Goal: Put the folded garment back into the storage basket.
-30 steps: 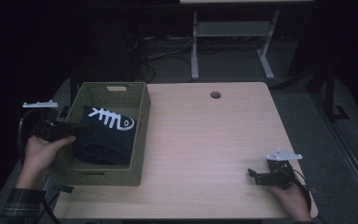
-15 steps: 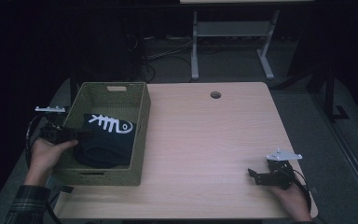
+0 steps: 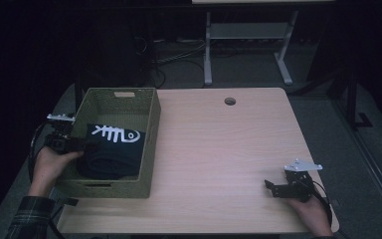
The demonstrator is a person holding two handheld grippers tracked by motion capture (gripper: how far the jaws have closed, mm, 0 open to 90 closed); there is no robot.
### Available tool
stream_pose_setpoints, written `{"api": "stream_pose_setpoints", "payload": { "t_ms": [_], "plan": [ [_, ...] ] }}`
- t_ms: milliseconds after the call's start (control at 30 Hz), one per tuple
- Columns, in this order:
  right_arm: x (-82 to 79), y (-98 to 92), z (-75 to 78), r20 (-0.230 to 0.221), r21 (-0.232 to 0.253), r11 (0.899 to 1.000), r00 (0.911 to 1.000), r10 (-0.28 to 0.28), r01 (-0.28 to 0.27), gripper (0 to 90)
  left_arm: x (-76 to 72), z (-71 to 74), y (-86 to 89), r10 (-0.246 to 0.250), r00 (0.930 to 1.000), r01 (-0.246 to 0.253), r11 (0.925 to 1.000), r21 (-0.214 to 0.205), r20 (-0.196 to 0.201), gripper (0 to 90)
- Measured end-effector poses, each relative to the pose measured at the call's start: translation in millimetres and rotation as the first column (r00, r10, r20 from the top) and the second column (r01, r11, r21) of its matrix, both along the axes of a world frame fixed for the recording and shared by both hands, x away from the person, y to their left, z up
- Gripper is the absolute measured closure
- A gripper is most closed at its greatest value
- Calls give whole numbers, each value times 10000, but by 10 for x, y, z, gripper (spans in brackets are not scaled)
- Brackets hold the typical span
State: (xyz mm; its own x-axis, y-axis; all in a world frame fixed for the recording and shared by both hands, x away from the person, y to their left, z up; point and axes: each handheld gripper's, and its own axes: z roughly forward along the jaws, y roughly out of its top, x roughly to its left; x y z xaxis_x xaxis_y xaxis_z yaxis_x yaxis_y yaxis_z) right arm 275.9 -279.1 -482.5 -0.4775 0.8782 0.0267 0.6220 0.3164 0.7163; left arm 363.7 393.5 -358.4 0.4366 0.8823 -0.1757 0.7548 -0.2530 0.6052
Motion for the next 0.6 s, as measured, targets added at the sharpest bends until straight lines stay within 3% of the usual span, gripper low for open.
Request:
{"api": "stream_pose_setpoints", "payload": {
  "t_ms": [200, 433, 600],
  "plan": [
    [0, 0, 0, -2, 1, 10000, 10000, -3, 3, 96, -11, 23, 24, 402, 9991, -406, 9983, 408, 107, 391],
    [0, 0, 0, -1, 3, 10000, 10000, -4, 4, 96, -51, 67, 93, 948, 9952, -956, 9948, 349, 234, 328],
    [0, 0, 0, 0, 1, 10000, 10000, -2, 2, 96, -101, 143, 81, 940, 9942, -958, 9949, 321, 528, 285]
  ]
}}
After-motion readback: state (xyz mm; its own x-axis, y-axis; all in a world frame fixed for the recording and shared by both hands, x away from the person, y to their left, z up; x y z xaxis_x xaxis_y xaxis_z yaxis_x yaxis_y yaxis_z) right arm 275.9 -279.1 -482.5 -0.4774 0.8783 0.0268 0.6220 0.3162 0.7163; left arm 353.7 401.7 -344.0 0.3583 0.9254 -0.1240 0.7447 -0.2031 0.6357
